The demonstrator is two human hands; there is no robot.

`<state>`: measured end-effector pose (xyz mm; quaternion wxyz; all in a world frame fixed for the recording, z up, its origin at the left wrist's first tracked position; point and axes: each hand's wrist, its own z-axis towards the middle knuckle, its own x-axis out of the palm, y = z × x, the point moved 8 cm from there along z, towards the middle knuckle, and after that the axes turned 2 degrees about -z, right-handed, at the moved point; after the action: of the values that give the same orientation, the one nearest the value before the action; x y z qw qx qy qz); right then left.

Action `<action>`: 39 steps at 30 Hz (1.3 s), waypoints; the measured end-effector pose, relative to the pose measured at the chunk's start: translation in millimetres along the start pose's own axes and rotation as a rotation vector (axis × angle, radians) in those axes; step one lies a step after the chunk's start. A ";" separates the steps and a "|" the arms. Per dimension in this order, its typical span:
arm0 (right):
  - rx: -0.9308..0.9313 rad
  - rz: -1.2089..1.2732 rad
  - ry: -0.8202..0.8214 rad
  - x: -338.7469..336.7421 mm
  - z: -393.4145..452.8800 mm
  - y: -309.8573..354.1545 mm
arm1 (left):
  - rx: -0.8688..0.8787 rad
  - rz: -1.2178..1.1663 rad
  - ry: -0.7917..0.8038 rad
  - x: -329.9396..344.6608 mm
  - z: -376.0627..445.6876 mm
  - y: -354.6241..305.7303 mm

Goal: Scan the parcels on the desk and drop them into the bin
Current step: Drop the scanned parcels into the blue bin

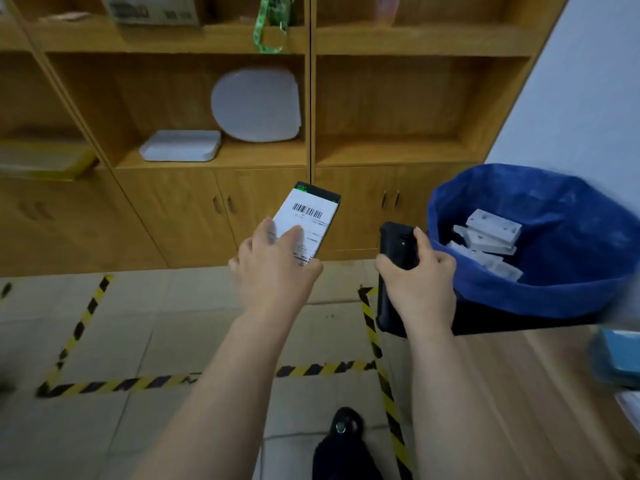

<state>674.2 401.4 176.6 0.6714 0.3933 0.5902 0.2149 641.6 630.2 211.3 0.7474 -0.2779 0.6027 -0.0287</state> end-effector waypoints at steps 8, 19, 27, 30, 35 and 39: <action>-0.073 -0.003 0.022 37.2 150.6 47.1 | 0.008 -0.029 -0.046 27.8 144.6 -50.0; -0.048 -0.058 -0.001 83.3 309.0 67.7 | 0.021 -0.065 0.020 98.7 305.6 -94.6; 0.113 -0.004 -0.227 78.1 430.3 64.0 | 0.269 -0.078 0.116 156.4 449.7 -179.5; 0.240 0.019 -0.347 57.1 455.6 48.2 | 0.397 -0.099 0.197 180.7 480.9 -233.2; 0.454 0.044 -0.549 13.8 453.4 -3.4 | 0.641 -0.126 0.392 236.0 475.0 -319.7; 0.626 0.013 -0.700 -32.1 431.4 -51.5 | 0.825 -0.146 0.525 281.8 439.7 -377.8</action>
<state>1073.2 228.1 153.7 0.6777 0.6293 0.3625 -0.1148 1231.7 372.3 184.2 0.6143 0.0164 0.6880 -0.3861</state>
